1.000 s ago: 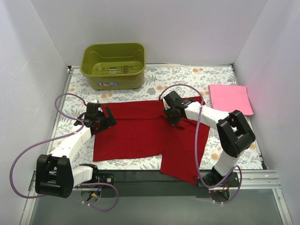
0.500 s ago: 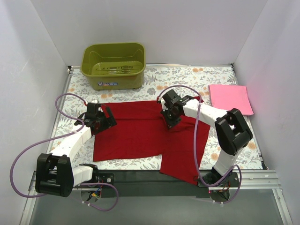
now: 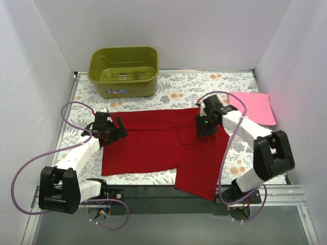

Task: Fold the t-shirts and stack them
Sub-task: Fold the tshirt

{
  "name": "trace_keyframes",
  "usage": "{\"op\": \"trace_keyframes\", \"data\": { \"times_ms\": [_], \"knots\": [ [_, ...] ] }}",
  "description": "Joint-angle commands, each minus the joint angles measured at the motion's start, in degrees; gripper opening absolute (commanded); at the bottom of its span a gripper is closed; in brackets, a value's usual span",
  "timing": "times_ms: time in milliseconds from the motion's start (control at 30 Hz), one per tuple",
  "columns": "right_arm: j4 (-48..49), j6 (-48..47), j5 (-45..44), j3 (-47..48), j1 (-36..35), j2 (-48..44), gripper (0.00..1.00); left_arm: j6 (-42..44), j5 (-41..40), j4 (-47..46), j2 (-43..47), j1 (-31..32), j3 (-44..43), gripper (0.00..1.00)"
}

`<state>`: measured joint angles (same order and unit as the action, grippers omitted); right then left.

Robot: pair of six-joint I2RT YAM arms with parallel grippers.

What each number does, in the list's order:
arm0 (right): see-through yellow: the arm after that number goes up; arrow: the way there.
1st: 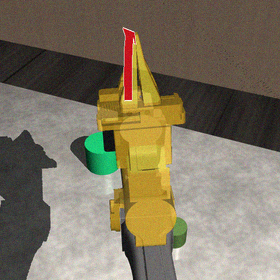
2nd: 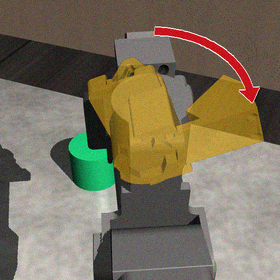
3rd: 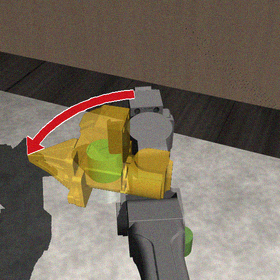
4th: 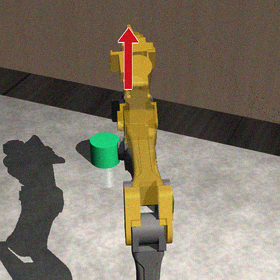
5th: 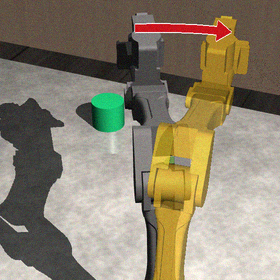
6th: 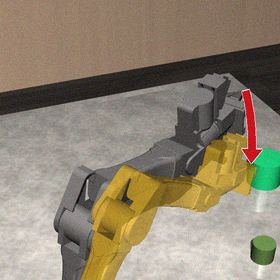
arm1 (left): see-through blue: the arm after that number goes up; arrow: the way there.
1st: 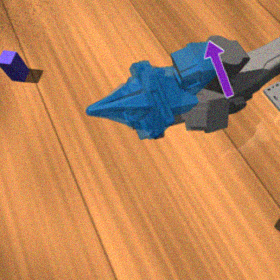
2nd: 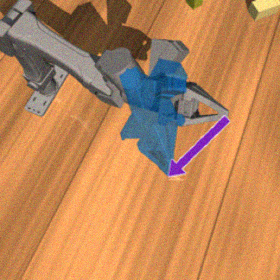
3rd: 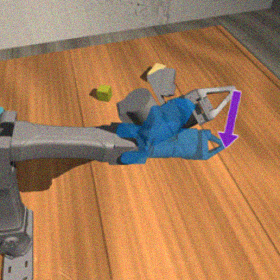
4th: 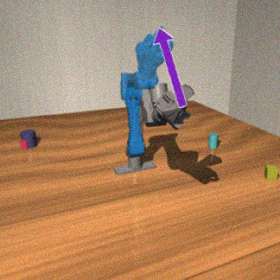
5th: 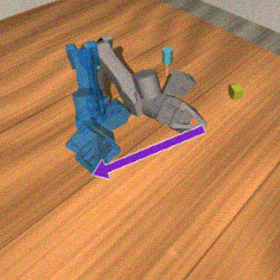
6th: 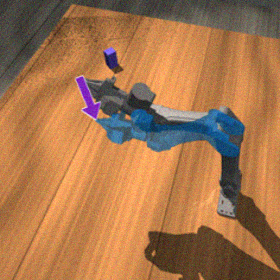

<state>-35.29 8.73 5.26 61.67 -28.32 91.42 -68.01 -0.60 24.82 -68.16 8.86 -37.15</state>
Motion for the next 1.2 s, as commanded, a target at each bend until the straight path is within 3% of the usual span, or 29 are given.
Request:
{"op": "trace_keyframes", "data": {
  "times_ms": [0, 233, 400, 667, 767, 1000, 1167],
  "knots": [
    [2.2, 2.2, 1.1, -5.8, 9.1, -7.3, 0.42, 0.8, 0.2, -0.7, 0.7, 0.3, -0.9, 0.79],
    [13.0, 5.1, 10.6, -20.5, 25.5, -19.3, 0.43, 0.9, 0.5, -0.8, 1.0, 0.3, -0.8, 0.79],
    [24.0, 7.2, 17.4, -27.8, 29.4, -20.0, 0.47, 1.0, 0.5, -0.9, 1.2, 0.3, -0.7, 0.79],
    [28.9, 5.3, 18.6, -29.8, 29.6, -16.7, 0.43, 1.1, 0.5, -0.8, 1.4, 0.3, -0.7, 0.79],
    [30.0, 5.1, 19.4, -30.2, 29.6, -15.9, 0.36, 1.1, 0.5, -0.9, 1.5, 0.3, -0.8, 0.79],
    [27.2, 6.8, 21.1, -29.6, 29.7, -16.6, 0.08, 1.1, 2.2, -1.0, 1.6, 0.3, -0.7, 0.79],
    [18.8, 9.0, 20.6, -26.2, 29.7, -18.6, 0.01, 1.1, 2.8, -1.1, 1.7, 0.3, -0.7, 0.79]
  ]
}}
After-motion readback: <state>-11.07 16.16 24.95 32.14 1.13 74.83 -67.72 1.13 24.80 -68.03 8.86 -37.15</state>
